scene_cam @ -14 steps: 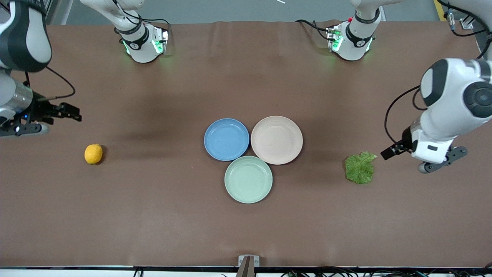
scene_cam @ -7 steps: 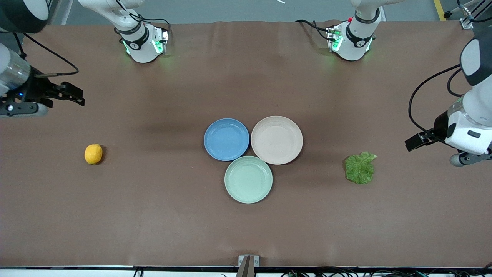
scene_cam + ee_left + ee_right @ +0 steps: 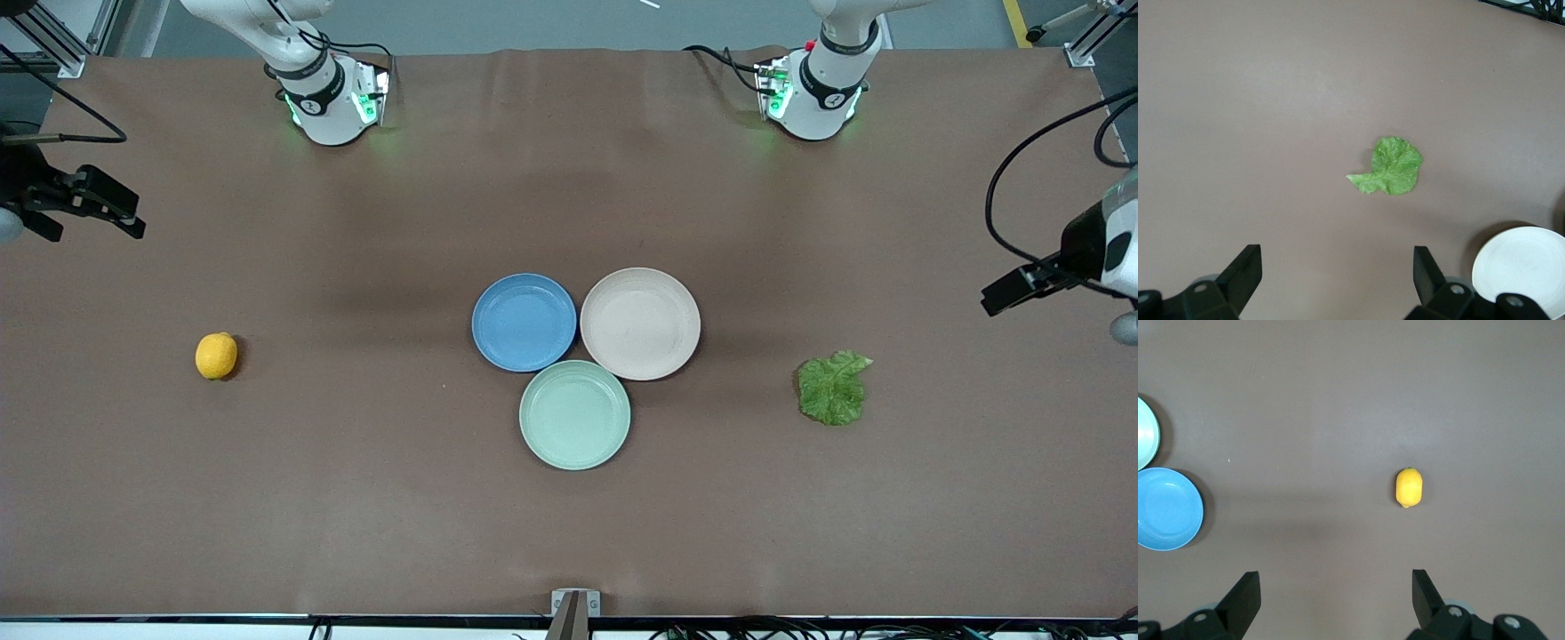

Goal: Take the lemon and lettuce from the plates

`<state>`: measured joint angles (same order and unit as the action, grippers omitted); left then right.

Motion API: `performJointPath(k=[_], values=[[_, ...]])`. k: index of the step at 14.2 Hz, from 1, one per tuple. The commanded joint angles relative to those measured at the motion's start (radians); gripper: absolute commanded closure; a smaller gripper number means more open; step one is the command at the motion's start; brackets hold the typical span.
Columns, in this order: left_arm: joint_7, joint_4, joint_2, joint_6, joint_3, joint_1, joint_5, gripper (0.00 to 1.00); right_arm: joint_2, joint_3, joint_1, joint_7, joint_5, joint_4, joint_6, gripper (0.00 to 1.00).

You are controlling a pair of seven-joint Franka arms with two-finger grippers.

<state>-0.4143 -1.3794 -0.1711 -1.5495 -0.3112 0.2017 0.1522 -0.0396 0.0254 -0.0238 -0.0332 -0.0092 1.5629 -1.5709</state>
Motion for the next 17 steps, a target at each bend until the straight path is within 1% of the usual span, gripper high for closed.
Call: performJointPath(k=[1,3,5,7,8,9,11,15,17], values=[[0.032,-0.003,0.035,0.045,-0.011,0.011,-0.017,0.00,0.046,-0.002,0.004,0.001,-0.006,-0.063,0.009,0.00],[0.064,-0.001,0.036,0.077,-0.008,0.007,-0.037,0.00,0.059,-0.002,0.004,0.001,-0.001,-0.063,-0.003,0.00],[0.068,-0.001,0.061,0.078,0.017,-0.016,-0.072,0.00,0.061,-0.002,0.001,-0.001,-0.003,-0.063,-0.003,0.00],[0.075,-0.012,0.087,0.078,0.133,-0.089,-0.129,0.00,0.063,-0.002,0.005,0.001,0.000,-0.063,-0.004,0.00],[0.098,-0.024,0.099,0.078,0.155,-0.099,-0.144,0.00,0.063,-0.002,0.005,0.001,0.000,-0.063,-0.009,0.00],[0.135,-0.038,0.111,0.078,0.159,-0.100,-0.145,0.00,0.063,-0.002,0.004,-0.001,0.000,-0.063,-0.011,0.00],[0.207,-0.104,0.153,0.071,0.162,-0.099,-0.146,0.00,0.063,-0.002,0.001,-0.001,0.000,-0.063,-0.012,0.00],[0.210,-0.174,0.206,0.060,0.156,-0.117,-0.145,0.00,0.063,-0.004,0.002,-0.001,0.000,-0.063,-0.012,0.00],[0.210,-0.255,0.263,0.007,0.153,-0.125,-0.145,0.00,0.063,-0.002,0.001,-0.001,-0.001,-0.063,-0.012,0.00]])
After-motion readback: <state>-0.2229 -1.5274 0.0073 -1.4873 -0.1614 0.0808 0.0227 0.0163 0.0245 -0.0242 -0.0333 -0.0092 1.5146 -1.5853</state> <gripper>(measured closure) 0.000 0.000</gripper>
